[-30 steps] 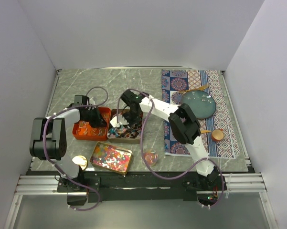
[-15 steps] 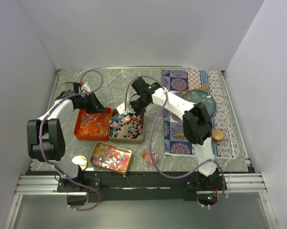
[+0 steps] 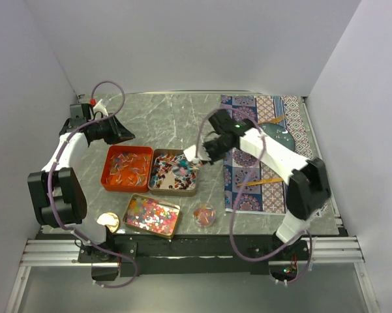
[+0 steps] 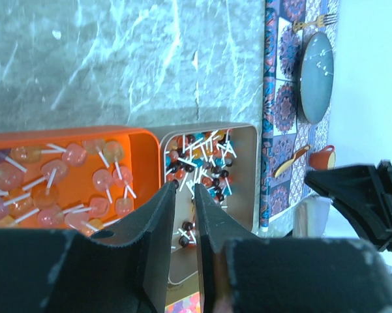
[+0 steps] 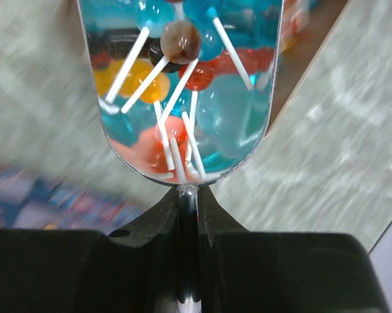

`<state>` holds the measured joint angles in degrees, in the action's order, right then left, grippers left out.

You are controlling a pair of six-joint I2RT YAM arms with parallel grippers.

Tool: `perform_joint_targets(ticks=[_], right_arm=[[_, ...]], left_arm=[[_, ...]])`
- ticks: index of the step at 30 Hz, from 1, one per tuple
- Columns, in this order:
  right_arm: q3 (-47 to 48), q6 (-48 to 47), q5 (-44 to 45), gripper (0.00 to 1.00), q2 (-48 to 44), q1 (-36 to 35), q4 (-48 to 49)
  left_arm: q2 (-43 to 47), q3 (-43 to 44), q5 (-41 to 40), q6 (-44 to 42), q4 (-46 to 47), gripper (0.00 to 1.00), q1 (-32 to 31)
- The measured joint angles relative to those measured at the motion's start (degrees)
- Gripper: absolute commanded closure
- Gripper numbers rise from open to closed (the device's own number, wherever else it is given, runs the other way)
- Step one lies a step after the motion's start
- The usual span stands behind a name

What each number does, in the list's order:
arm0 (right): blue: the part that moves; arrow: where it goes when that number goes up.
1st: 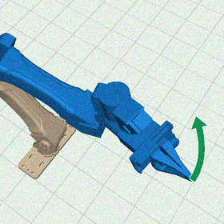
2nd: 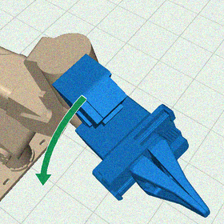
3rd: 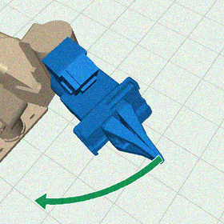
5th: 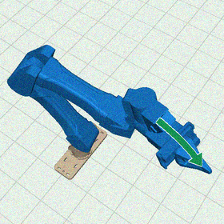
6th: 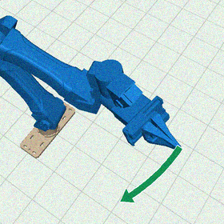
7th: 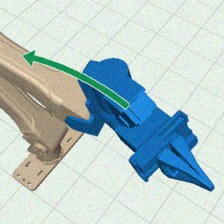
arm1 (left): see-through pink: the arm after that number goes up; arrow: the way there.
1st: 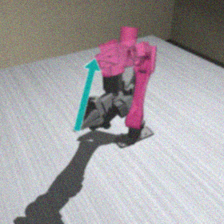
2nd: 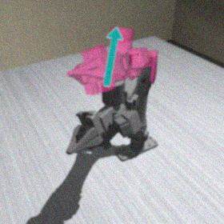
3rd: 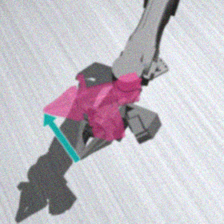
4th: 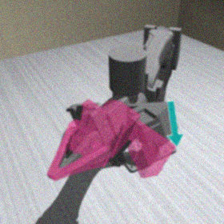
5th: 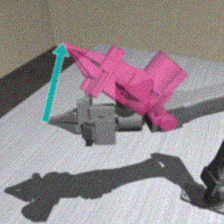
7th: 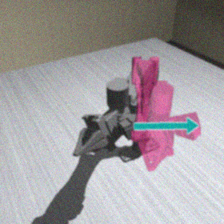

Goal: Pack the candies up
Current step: Scoop the fake candies from the storage box, then place the fake candies in the packing bottle.

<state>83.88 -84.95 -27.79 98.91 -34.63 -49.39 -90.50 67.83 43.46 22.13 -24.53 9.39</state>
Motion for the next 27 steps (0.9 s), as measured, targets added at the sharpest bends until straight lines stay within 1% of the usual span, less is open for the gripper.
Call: perform_joint_targets(ticks=[4, 11, 15, 20, 27], right_arm=[[-9.8, -2.4, 4.1, 1.0, -9.6, 1.0, -2.0], [-20.0, -5.0, 9.1, 1.0, -18.8, 1.0, -4.3], [-23.8, -6.2, 12.3, 1.0, -21.5, 0.3, -4.5], [-28.0, -6.8, 17.4, 1.0, -23.7, -2.6, -4.2], [-28.9, -5.7, 24.8, 1.0, -24.2, -8.3, -4.3]], left_arm=[[0.0, 0.7, 0.0, 0.1, 0.2, 0.75, 0.0], [-0.4, 1.2, 0.0, 0.3, 1.0, 0.75, 0.0], [-0.3, 1.2, 0.0, 0.7, 1.2, 0.75, 0.0], [0.4, 0.3, 0.1, 1.3, 1.8, 0.74, 0.0], [3.2, -0.1, -0.8, 1.3, 2.7, 0.73, 0.0]])
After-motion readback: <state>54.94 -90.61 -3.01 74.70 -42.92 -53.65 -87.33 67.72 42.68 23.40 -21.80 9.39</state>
